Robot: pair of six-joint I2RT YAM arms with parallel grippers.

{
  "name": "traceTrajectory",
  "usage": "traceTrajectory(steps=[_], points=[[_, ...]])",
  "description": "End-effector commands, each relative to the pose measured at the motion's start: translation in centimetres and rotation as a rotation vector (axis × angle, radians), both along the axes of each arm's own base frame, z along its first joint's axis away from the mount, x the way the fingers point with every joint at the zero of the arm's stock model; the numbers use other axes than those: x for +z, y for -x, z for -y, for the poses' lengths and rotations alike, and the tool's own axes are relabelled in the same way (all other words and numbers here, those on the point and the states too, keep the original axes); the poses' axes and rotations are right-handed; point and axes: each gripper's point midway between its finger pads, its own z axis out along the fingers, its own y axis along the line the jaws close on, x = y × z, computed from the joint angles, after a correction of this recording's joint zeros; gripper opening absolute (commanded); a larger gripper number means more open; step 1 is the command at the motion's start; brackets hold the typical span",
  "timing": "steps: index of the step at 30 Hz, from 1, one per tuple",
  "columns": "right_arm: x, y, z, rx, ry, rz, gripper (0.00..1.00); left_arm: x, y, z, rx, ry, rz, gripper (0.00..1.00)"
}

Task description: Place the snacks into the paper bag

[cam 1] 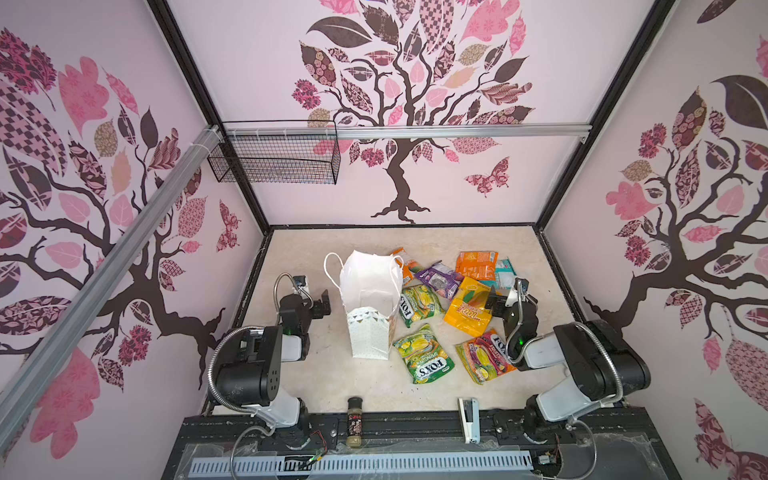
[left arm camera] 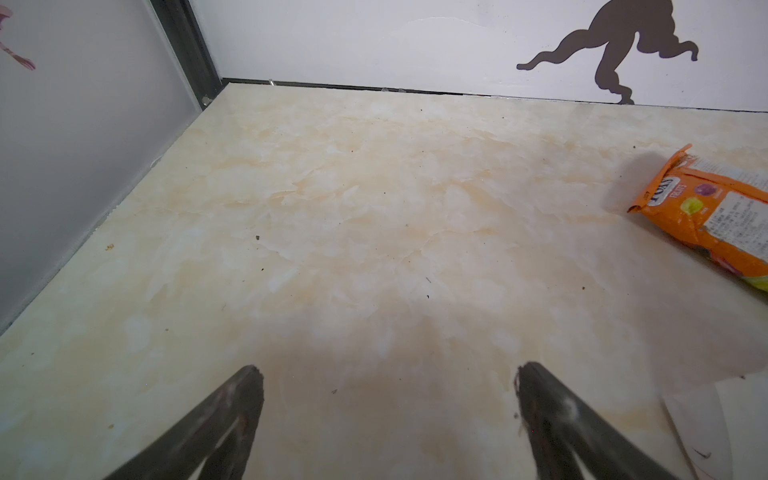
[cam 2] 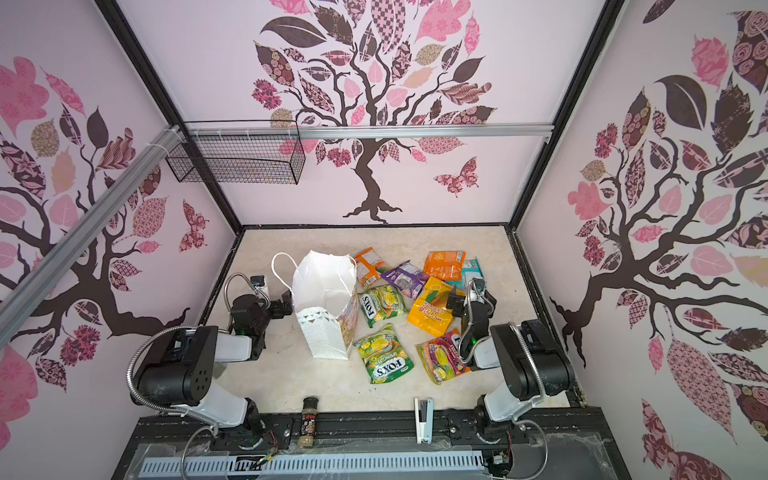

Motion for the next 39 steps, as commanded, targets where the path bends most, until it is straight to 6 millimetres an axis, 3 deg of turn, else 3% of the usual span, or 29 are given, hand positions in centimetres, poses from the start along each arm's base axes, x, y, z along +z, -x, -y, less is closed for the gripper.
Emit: traceTrajectory(steps=[1, 35, 39], points=[[1.2, -0.7, 0.1, -0.004, -0.008, 0.034, 1.0, 2.1, -1.1, -0.1, 0.0, -0.007, 0.061, 0.98], [1.0, -0.8, 0.3, -0.01, -0.018, 0.022, 1.0, 2.1, -1.1, -0.1, 0.002, -0.017, 0.062, 0.98], [1.0, -0.8, 0.3, -0.01, -0.019, 0.025, 0.99, 2.9, -1.0, -1.7, 0.169, -0.078, 0.029, 0.98]])
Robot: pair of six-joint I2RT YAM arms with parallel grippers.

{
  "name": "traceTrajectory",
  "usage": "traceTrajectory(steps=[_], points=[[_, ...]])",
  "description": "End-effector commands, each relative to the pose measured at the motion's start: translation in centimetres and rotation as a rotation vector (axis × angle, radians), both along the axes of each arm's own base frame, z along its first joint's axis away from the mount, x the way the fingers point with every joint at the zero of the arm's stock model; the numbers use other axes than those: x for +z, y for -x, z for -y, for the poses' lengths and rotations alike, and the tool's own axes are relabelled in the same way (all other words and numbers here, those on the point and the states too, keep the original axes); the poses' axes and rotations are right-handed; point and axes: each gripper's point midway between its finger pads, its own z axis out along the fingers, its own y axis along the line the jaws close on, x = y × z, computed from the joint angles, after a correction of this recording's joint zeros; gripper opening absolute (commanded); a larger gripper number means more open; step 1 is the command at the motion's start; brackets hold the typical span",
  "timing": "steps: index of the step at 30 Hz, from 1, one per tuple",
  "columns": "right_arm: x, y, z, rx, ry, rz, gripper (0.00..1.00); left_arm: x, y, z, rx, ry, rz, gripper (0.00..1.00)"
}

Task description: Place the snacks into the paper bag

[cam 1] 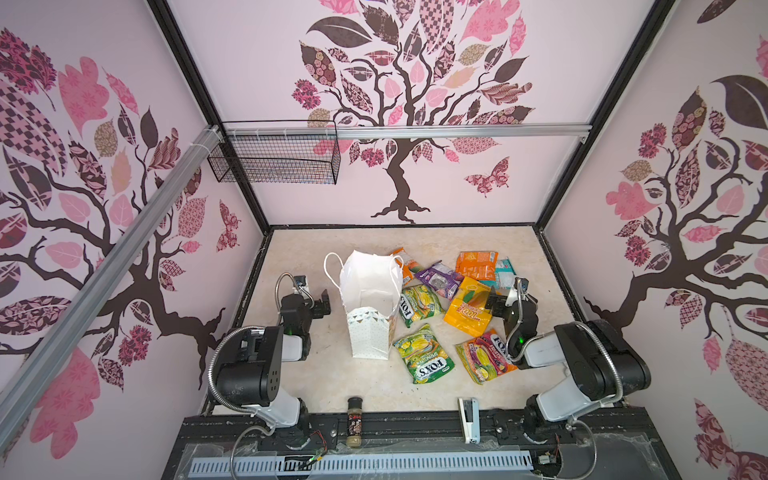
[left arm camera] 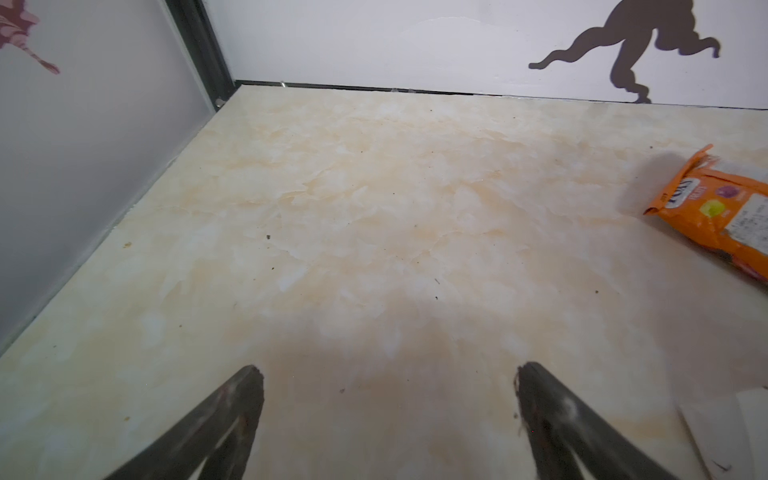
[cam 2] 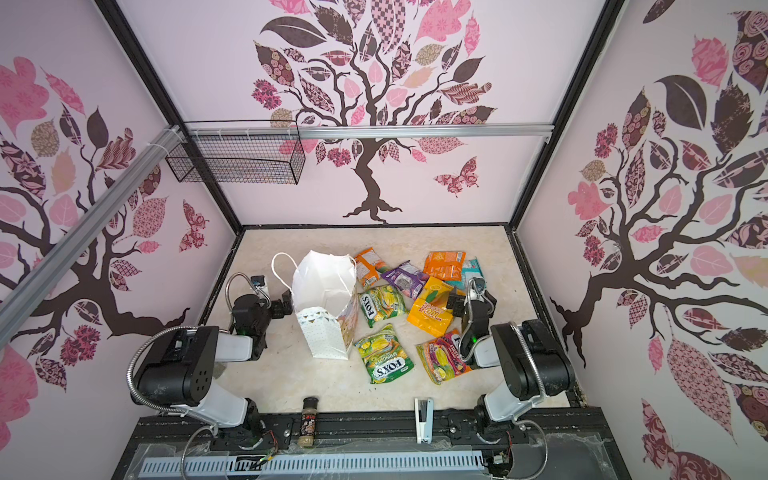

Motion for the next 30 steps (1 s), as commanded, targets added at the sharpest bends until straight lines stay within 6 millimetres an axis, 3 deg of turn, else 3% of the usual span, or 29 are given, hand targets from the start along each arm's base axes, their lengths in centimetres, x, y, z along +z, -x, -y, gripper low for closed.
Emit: traceTrajectory(steps=[1, 4, 8, 10, 13, 16, 20, 23, 25, 28, 30], points=[[1.5, -0.6, 0.2, -0.01, -0.015, 0.049, 0.99, 3.3, -1.0, -1.2, 0.106, -0.041, 0.033, 0.98], [1.7, -0.5, 0.4, -0.019, -0.012, 0.06, 0.99, 4.7, -0.4, -1.6, 0.138, -0.023, 0.036, 0.98], [3.5, -1.1, 0.0, -0.011, 0.008, 0.017, 1.0, 8.5, 1.2, -2.1, 0.2, 0.048, 0.039, 0.98], [5.9, -2.0, -0.5, 0.006, -0.026, -0.01, 0.99, 10.5, 2.6, -2.7, 0.257, 0.091, 0.013, 0.98], [10.1, -2.1, -3.6, 0.145, -0.191, -0.092, 0.98, 13.9, 4.9, -3.7, 0.352, 0.192, 0.038, 0.98], [13.1, 0.2, -6.5, 0.213, -0.399, -0.124, 0.95, 17.6, 6.2, -2.9, 0.316, 0.257, 0.074, 0.98], [18.0, 4.1, -12.5, 0.379, -0.43, -0.049, 0.93, 22.6, 7.6, -2.2, 0.273, 0.307, 0.069, 0.98], [20.0, 6.8, -16.9, 0.564, -0.427, -0.082, 0.92, 23.6, 9.2, 0.2, 0.113, 0.389, 0.007, 0.98], [20.5, 7.9, -17.5, 0.601, -0.413, -0.129, 0.92, 23.6, 10.2, 1.3, 0.037, 0.406, 0.006, 0.98], [21.0, 9.1, -17.1, 0.616, -0.384, -0.162, 0.91, 25.1, 11.4, 0.7, 0.07, 0.449, 0.02, 0.98], [21.5, 10.1, -17.5, 0.666, -0.397, -0.149, 0.9, 27.0, 11.9, 3.0, -0.057, 0.493, 0.04, 0.98]])
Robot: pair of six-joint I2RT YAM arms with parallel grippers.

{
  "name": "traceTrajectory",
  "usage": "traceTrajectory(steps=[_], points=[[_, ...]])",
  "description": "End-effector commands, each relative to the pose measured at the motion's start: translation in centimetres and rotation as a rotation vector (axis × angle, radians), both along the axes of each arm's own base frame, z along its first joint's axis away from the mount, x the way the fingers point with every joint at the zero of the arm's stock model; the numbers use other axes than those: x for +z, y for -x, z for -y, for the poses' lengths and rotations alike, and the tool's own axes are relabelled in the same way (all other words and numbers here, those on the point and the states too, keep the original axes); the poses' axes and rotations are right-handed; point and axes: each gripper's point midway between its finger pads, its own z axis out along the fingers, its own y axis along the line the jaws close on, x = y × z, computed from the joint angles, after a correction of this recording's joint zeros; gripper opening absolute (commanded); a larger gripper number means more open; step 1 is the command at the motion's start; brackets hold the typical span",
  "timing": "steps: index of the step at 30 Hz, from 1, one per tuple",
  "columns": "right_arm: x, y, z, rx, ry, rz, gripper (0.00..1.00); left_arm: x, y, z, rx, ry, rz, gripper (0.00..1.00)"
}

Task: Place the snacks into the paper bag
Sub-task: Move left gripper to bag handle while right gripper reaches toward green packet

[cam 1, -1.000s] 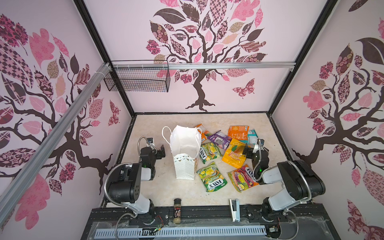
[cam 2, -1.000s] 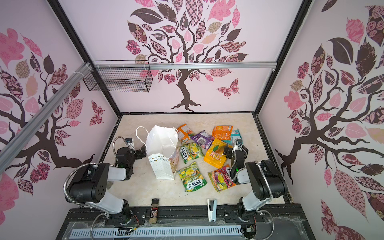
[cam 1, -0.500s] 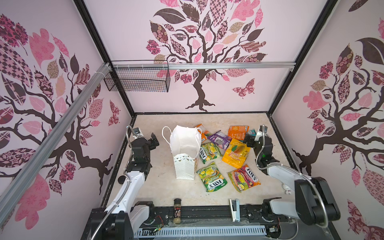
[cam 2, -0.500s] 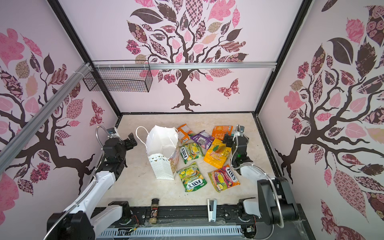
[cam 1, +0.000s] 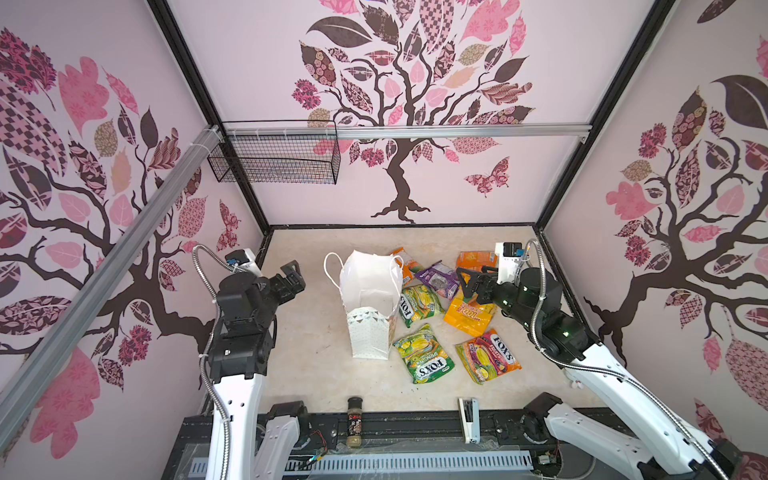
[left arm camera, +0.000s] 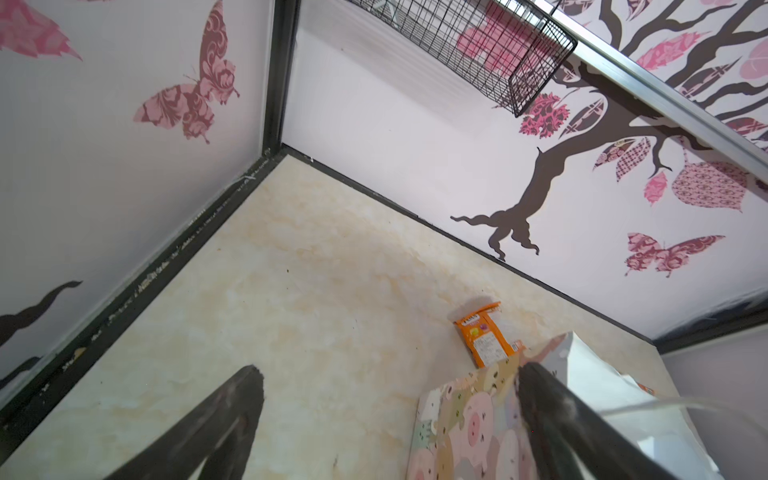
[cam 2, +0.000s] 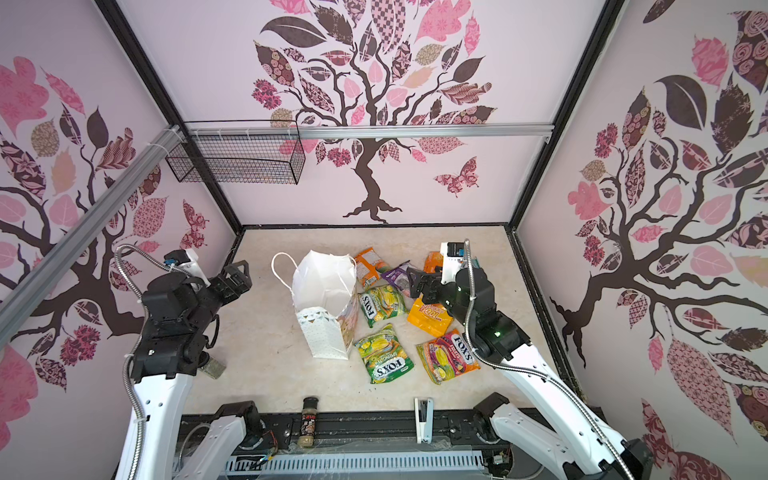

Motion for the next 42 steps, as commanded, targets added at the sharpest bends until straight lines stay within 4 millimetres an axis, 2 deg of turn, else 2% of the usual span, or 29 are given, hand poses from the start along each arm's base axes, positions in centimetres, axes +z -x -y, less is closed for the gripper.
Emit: traceTrajectory(steps=[1, 3, 5, 8, 10, 12, 16, 23, 30, 37, 42], points=[[0.4, 2.5, -0.4, 0.09, 0.005, -0.028, 0.89, 3.2, 1.6, 3.9, -0.203, 0.102, 0.045, 0.98], [0.9, 3.2, -0.9, 0.139, 0.0, -0.023, 0.89, 4.5, 2.2, 4.8, -0.24, 0.138, 0.089, 0.98], [0.6, 3.1, -0.6, 0.122, 0.026, -0.061, 0.89, 5.7, 2.8, 5.3, -0.264, 0.148, 0.128, 0.98], [-1.2, 2.5, 0.1, 0.071, 0.089, -0.146, 0.89, 7.4, 4.1, 6.9, -0.366, 0.119, 0.179, 0.98], [-2.8, 2.2, 0.0, 0.073, 0.127, -0.195, 0.89, 8.0, 4.6, 7.5, -0.404, 0.128, 0.196, 0.98], [-4.2, 1.8, -0.4, 0.082, 0.147, -0.232, 0.89, 8.2, 4.8, 7.9, -0.432, 0.127, 0.21, 0.94], [-7.4, 1.9, -1.7, 0.151, 0.18, -0.334, 0.86, 7.3, 4.0, 8.8, -0.497, 0.139, 0.19, 0.85], [-10.6, 3.6, -2.0, 0.201, 0.192, -0.414, 0.8, 5.2, 1.8, 10.6, -0.623, 0.186, 0.124, 0.76], [-16.5, 7.7, -2.7, 0.252, 0.235, -0.546, 0.77, 3.9, 1.0, 12.7, -0.687, 0.101, 0.093, 0.75], [-20.0, 10.1, -2.1, 0.27, 0.312, -0.645, 0.75, 2.6, -0.3, 12.7, -0.689, 0.094, 0.052, 0.66], [-20.5, 10.7, -3.2, 0.282, 0.265, -0.671, 0.72, 2.6, -0.6, 12.8, -0.697, 0.089, 0.059, 0.59]])
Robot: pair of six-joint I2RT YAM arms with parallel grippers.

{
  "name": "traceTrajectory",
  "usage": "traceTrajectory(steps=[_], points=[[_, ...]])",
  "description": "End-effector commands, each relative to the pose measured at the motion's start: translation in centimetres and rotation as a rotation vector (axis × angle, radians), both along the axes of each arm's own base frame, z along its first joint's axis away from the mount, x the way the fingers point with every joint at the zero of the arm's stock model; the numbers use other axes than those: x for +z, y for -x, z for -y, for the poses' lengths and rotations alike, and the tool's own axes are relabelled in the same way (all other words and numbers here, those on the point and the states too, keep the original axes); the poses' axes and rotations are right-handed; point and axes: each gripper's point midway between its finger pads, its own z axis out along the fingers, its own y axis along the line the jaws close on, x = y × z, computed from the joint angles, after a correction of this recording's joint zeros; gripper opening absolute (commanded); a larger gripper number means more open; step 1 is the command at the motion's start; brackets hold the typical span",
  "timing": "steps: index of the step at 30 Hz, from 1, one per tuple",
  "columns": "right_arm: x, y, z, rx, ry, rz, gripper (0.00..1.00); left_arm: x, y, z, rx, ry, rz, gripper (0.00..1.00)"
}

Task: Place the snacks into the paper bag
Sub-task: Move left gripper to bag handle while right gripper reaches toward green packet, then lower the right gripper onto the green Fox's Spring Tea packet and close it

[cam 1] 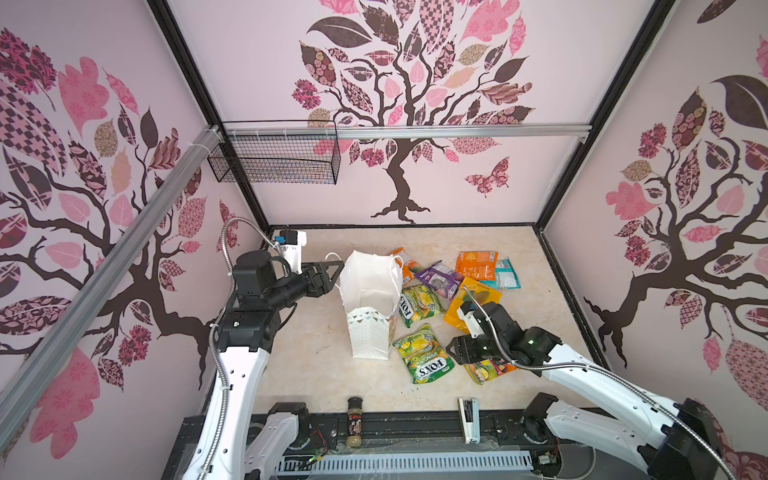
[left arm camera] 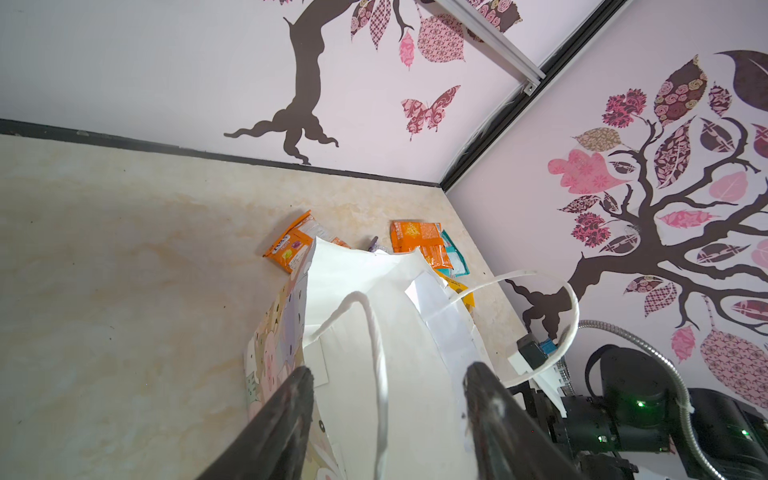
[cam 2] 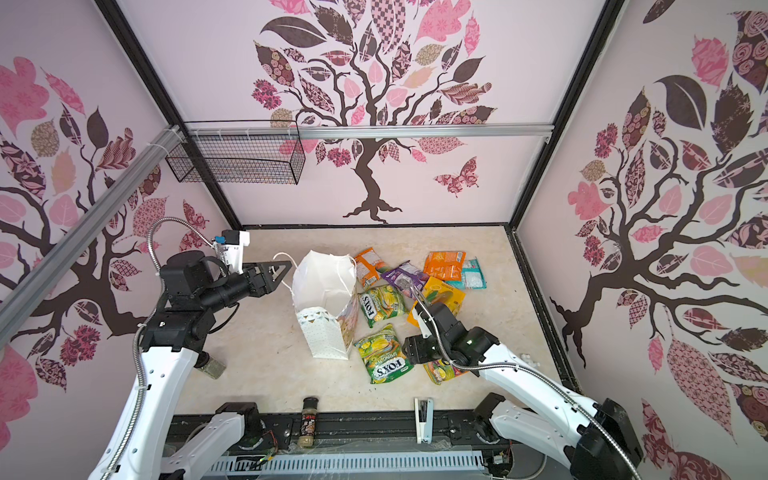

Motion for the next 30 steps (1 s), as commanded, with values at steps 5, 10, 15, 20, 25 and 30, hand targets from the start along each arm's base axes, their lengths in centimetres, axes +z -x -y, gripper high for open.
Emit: traceTrajectory(steps=[5, 10, 15, 20, 25, 30], points=[[-0.9, -0.8, -0.8, -0.039, -0.007, -0.011, 0.7, 0.3, 0.1, 0.3, -0.025, -0.024, 0.047, 0.55], [-1.6, -1.5, -1.4, -0.023, 0.0, -0.001, 0.7, 0.3, 0.2, 0.2, -0.019, -0.041, 0.052, 0.51], [-2.7, -1.5, -2.4, 0.011, -0.021, -0.026, 0.7, 0.1, 0.4, 0.1, -0.025, -0.061, 0.055, 0.49], [-4.0, -1.5, -2.6, 0.021, -0.006, -0.041, 0.69, -0.3, 0.4, -0.1, -0.014, -0.072, 0.045, 0.49], [-5.3, -1.6, -2.6, 0.024, 0.006, -0.048, 0.69, -0.3, 0.4, 0.4, -0.038, -0.057, 0.041, 0.46], [-6.1, -1.6, -3.0, 0.047, 0.005, -0.059, 0.68, -0.4, 0.3, 0.3, -0.035, -0.058, 0.04, 0.42]])
